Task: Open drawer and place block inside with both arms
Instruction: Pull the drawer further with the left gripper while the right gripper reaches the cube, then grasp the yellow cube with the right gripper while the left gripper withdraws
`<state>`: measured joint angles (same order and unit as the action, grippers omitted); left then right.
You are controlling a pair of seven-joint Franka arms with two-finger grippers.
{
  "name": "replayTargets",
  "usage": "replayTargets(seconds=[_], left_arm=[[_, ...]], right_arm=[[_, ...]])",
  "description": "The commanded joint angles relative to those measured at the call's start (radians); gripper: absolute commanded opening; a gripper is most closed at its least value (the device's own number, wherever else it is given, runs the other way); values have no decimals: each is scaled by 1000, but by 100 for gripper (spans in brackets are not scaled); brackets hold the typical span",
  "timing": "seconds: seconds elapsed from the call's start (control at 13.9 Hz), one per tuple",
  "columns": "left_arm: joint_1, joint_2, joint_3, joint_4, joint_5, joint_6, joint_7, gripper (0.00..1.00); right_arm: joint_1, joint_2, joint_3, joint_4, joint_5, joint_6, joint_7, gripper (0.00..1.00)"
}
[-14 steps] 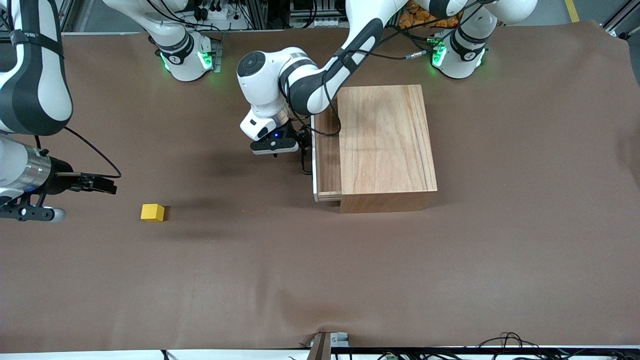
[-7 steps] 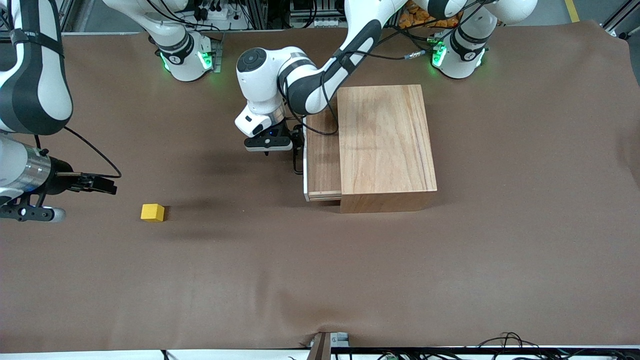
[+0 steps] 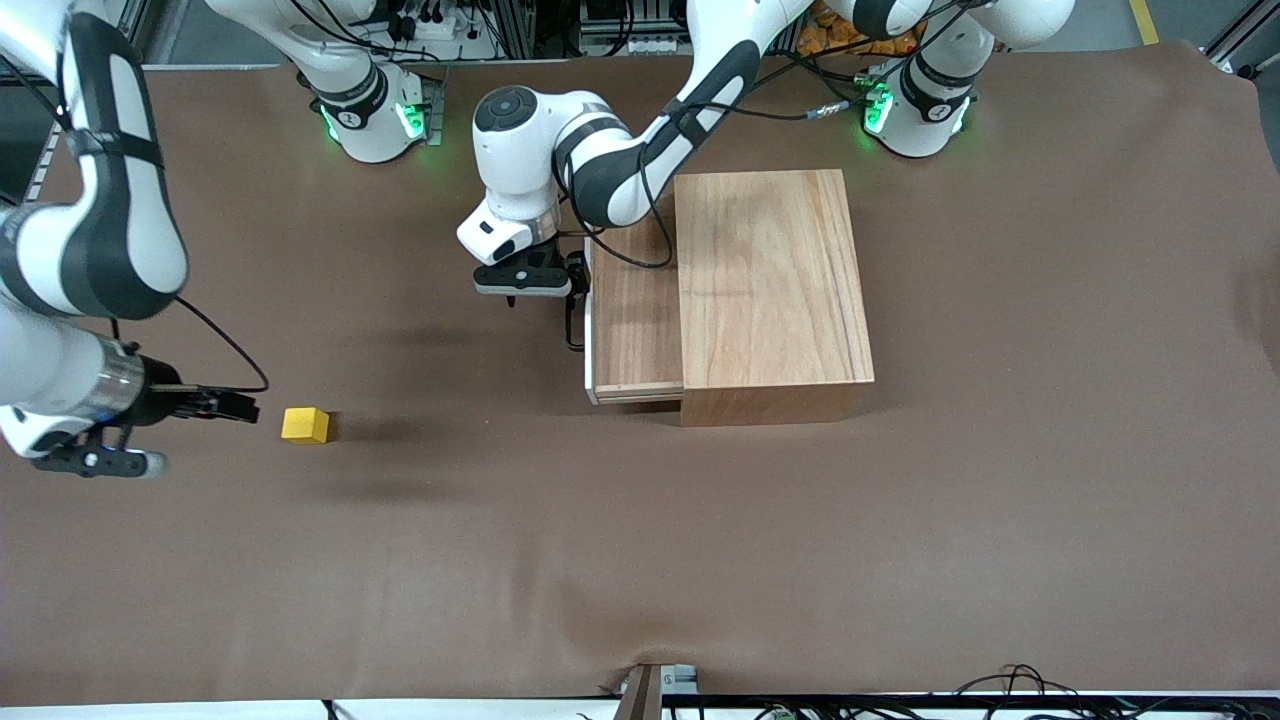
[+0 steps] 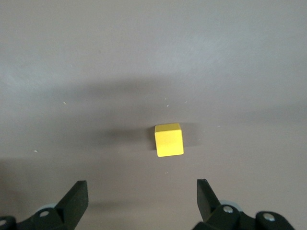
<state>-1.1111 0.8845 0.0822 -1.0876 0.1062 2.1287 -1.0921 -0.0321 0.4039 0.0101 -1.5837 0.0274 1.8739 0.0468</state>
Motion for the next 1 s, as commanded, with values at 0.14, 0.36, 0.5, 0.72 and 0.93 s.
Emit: replayTargets(seconds=[0.14,0.36,0.5,0.72,0.93], left_arm=[[0,-137,4,22,-17,-174,-55,100],[48,-264,10,-8,-8,-312,-45,100],[91,-318,13,-23,0,-424,-35,100],[167,-435,10,-98,3,-470,24,100],[246,-583,5,-230,-17,-518,118,100]], right_arm=[[-25,102,4,-13,-20,90,-114,100],[-31,95,4,-93,-20,112,-185,100],[-34,87,4,-143,-20,173,-186,100],[-29,79,2,-241,-18,331,-179,100],[-26,85,1,-283,-20,427,-174,100]])
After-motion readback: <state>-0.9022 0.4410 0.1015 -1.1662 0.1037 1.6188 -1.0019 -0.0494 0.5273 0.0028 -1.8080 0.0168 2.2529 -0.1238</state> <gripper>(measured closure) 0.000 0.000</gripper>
